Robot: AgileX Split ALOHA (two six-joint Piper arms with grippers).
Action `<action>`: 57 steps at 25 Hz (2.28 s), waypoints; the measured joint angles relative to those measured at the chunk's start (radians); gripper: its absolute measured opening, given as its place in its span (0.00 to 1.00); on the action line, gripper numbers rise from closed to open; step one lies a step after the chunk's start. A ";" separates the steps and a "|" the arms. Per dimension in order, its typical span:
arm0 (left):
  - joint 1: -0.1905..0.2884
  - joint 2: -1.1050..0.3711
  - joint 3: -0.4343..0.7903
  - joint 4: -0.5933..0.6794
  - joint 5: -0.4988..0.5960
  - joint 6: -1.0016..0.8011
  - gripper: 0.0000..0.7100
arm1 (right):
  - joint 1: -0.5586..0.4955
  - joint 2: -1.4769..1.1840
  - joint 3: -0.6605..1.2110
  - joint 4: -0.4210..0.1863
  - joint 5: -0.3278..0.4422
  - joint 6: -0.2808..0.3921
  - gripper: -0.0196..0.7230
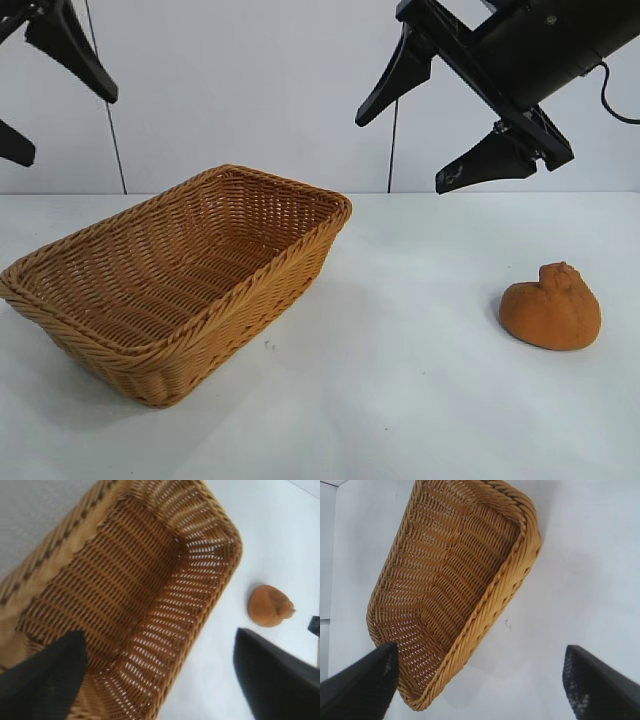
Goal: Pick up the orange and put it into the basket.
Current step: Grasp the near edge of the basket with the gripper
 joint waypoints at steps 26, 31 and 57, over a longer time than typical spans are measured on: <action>-0.133 -0.011 0.288 0.181 -0.295 -0.632 0.81 | 0.000 0.000 0.000 0.000 0.000 0.000 0.85; -0.133 0.018 0.285 0.180 -0.328 -0.621 0.81 | 0.000 0.000 0.000 0.000 0.000 0.000 0.85; -0.127 0.307 0.195 0.115 -0.413 -0.515 0.12 | 0.000 0.000 0.000 0.000 0.009 0.000 0.85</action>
